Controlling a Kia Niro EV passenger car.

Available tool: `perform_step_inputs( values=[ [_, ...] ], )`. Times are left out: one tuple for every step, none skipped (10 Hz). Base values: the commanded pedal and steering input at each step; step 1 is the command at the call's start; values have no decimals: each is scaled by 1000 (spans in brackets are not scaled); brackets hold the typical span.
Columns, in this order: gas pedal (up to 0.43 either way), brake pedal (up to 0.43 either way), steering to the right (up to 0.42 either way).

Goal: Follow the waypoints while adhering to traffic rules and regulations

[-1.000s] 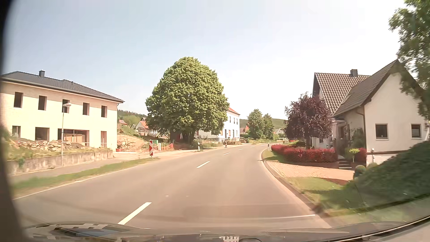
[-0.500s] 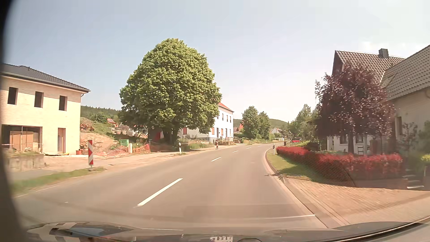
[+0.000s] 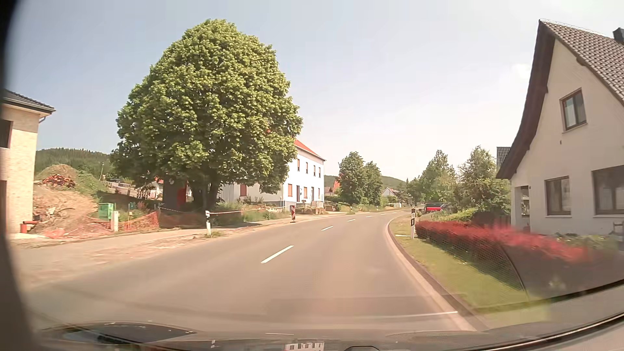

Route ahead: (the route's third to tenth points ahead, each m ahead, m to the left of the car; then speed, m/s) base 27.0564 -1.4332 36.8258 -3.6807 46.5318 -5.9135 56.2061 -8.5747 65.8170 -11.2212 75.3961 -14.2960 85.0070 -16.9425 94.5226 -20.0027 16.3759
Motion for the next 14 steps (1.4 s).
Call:
perform_step_inputs(
  values=[
    [177, 0, 28],
    [189, 0, 30],
    [209, 0, 30],
    [209, 0, 30],
    [209, 0, 30],
    [209, 0, 30],
    [209, 0, 30],
    [209, 0, 30],
    [209, 0, 29],
    [197, 0, 29],
    [197, 0, 30],
    [197, 0, 29],
    [209, 0, 30],
    [209, 0, 30]
  ],
)
